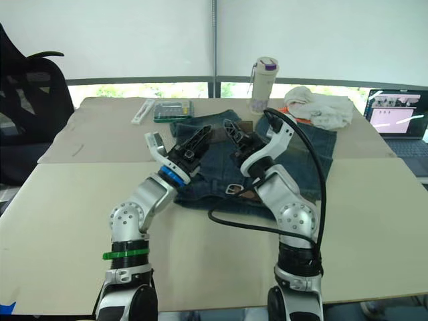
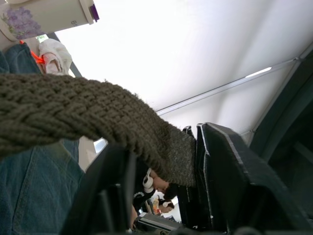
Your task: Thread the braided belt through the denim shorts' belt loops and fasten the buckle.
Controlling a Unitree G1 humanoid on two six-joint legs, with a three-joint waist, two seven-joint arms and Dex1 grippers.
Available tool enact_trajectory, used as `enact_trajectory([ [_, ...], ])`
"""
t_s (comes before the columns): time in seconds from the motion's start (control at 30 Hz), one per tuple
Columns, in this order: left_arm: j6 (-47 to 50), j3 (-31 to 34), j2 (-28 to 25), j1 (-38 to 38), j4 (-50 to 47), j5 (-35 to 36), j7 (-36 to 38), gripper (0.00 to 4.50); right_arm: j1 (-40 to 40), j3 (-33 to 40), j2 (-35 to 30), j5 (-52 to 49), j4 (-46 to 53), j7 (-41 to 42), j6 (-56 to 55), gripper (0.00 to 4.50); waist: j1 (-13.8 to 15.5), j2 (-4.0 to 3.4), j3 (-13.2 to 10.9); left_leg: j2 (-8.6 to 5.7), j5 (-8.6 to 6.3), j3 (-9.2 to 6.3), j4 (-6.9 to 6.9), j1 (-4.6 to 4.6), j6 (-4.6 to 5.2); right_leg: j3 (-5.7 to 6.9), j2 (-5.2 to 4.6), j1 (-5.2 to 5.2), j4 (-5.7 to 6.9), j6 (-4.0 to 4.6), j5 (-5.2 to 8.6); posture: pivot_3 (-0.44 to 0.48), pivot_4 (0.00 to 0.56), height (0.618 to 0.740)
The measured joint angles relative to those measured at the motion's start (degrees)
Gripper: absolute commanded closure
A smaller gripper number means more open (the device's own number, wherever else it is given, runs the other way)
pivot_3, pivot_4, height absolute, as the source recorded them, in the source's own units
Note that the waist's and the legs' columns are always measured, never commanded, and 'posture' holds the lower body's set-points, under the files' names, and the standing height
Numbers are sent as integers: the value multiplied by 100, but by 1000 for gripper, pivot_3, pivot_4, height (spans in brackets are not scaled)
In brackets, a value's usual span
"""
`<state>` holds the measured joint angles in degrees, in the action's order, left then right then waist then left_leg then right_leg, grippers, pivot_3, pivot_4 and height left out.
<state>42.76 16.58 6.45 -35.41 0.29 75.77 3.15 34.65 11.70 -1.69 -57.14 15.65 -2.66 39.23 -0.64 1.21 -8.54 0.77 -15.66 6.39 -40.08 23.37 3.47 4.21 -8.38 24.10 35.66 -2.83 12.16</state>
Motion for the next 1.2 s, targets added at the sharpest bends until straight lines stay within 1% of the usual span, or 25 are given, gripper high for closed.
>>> enact_trajectory([
  [0.03,0,-1,-16,1,0,2,0,3856,-8,-1,4,-14,5,-5,1,4500,1,0,0,0,0,0,0,0,0,0,0,0,0,0,0,0,150,737],
  [0.1,1,-2,-37,25,-13,15,-4,4444,-53,-9,8,-35,45,-15,6,4500,1,0,0,0,0,0,1,0,0,0,0,0,0,0,0,0,150,737],
  [0.43,123,8,-149,161,-84,233,15,4444,-97,-217,-37,167,68,-4,18,4500,0,0,0,1,0,0,1,-1,-1,-1,1,1,0,0,0,0,150,737],
  [0.5,127,13,-173,163,-96,309,16,3753,-96,-216,6,183,68,-14,18,4500,4,0,0,0,0,0,0,0,-1,-1,1,0,-1,0,0,0,150,737],
  [0.53,150,7,-190,163,-115,321,23,3520,-96,-223,22,183,68,-16,22,4500,4,0,0,1,0,0,0,0,-1,-1,1,0,-1,0,0,0,150,737],
  [0.6,202,-32,-223,163,-192,328,27,2917,-96,-242,47,183,67,-21,27,4500,1,0,0,1,1,0,1,-2,-1,-1,1,0,-1,0,0,0,150,737],
  [0.63,213,-61,-231,163,-195,321,20,2502,-96,-243,46,183,67,-21,30,4500,2,0,0,1,1,0,2,-2,-1,-1,1,-1,0,0,0,0,150,737],
  [0.67,223,-98,-240,163,-194,305,5,2221,-96,-249,45,182,68,-21,49,4500,2,0,0,0,1,1,1,-1,-1,-1,1,0,0,0,0,0,150,737],
  [0.9,227,-177,-258,163,-191,291,-12,2221,-97,-264,36,175,68,-20,87,4500,-2,0,0,1,1,1,2,-1,-1,-1,1,0,-1,0,0,0,150,737],
  [0.93,226,-177,-257,163,-191,292,-12,2757,-97,-264,36,174,68,-20,87,4500,-2,0,0,1,1,1,2,-1,-1,-1,1,0,-1,0,0,0,150,737],
  [0.97,224,-175,-256,163,-191,294,-12,3024,-97,-263,36,174,68,-20,87,4500,-1,0,0,0,1,1,2,-1,-1,-1,1,0,-1,0,0,0,150,737],
  [1.1,224,-169,-259,165,-191,326,-12,4376,-97,-250,37,169,69,-18,87,4500,0,0,0,1,0,1,2,-1,-1,-1,1,0,-1,0,0,0,150,737],
  [1.2,224,-169,-259,184,-191,338,-12,4442,-101,-245,39,169,70,-15,86,4500,-1,0,0,1,1,0,2,-1,-1,-1,1,0,-1,0,0,0,150,737],
])
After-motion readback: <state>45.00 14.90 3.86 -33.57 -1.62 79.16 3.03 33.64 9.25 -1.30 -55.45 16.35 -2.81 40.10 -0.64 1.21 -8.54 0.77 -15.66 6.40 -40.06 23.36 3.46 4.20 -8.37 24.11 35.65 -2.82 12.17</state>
